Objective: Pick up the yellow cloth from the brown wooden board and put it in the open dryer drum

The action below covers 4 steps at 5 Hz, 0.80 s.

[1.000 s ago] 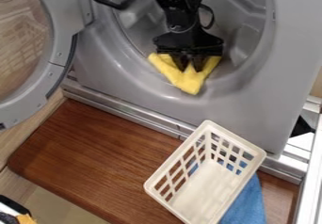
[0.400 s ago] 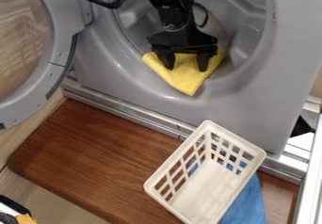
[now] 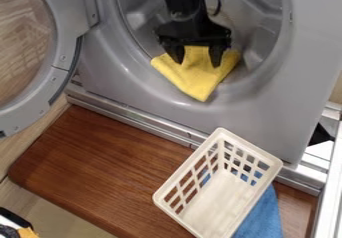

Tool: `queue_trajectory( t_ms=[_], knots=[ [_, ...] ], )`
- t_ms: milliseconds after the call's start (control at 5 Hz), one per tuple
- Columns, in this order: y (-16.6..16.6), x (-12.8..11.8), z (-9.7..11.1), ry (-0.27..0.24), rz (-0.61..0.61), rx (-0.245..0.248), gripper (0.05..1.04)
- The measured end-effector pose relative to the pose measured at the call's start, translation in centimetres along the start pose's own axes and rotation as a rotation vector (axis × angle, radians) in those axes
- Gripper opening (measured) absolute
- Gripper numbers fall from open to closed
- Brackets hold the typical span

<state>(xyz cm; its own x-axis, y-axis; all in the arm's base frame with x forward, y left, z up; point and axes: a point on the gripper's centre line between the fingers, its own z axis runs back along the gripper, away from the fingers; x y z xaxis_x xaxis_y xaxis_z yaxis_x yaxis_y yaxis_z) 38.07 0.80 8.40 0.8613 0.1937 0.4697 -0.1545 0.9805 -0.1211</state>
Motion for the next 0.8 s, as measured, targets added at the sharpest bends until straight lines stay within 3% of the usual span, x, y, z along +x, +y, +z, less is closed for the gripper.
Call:
queue_trajectory(
  t_ms=[400, 600, 800],
  knots=[
    [1.9, -2.1, 4.8, -0.003, 0.048, 0.049, 1.0],
    [2.8, -4.2, 5.5, 0.033, 0.054, 0.08, 1.0],
    [2.9, -4.2, 5.5, 0.033, 0.057, 0.081, 1.0]
  ],
)
